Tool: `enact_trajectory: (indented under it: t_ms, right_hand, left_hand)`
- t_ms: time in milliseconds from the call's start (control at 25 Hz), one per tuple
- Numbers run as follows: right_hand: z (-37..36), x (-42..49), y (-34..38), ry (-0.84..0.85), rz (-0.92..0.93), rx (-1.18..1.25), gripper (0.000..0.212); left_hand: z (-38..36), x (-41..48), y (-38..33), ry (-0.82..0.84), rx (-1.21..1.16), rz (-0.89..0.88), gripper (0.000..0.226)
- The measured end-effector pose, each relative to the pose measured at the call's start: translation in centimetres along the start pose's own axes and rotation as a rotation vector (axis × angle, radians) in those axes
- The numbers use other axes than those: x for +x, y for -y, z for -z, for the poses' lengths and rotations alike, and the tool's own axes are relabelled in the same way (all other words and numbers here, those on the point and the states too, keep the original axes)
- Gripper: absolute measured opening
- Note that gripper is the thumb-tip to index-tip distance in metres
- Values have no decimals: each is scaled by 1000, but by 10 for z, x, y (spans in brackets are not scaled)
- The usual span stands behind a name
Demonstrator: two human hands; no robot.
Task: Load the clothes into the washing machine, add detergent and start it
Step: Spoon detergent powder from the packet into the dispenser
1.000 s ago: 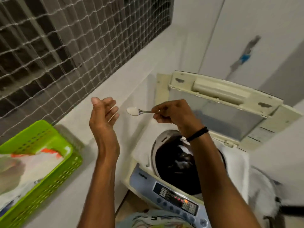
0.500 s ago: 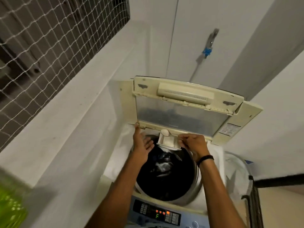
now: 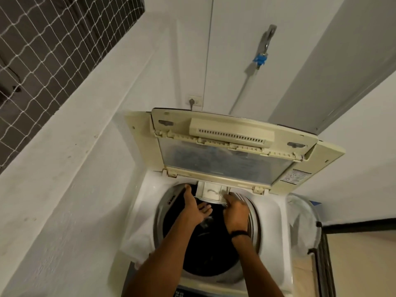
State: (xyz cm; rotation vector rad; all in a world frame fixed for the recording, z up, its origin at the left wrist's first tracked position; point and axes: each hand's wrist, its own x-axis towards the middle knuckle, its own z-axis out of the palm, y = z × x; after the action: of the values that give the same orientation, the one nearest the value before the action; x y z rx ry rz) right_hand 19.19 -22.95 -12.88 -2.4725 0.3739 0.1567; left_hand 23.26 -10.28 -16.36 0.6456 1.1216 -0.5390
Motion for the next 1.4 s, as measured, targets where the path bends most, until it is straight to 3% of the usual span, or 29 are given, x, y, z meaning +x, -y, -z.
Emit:
enact_trajectory:
  t_ms: [240, 560, 800, 1000, 1080, 1240, 1400]
  right_hand:
    - [-11, -13, -4, -99, 102, -23, 54]
    - [-11, -21, -2, -145, 35, 4, 43]
    - [9, -17, 15, -204, -245, 290, 27]
    - [16, -16, 32, -27, -492, 1043, 23]
    - [28, -20, 52, 37, -517, 1231, 19]
    - [58, -44, 110, 189, -381, 1372, 20]
    - [72, -81, 171, 403, -180, 1315, 20]
  left_hand:
    - [6, 15, -3, 23, 42, 27, 74]
    - [6, 16, -2, 19, 91, 18, 52]
    - [11, 5, -4, -4, 59, -24, 57]
    - [14, -40, -27, -5, -59, -139, 58]
    - [19, -75, -47, -7, -104, -215, 57]
    - [47, -169, -81, 44, -216, -400, 54]
    - [99, -273, -90, 102, -305, -640, 55]
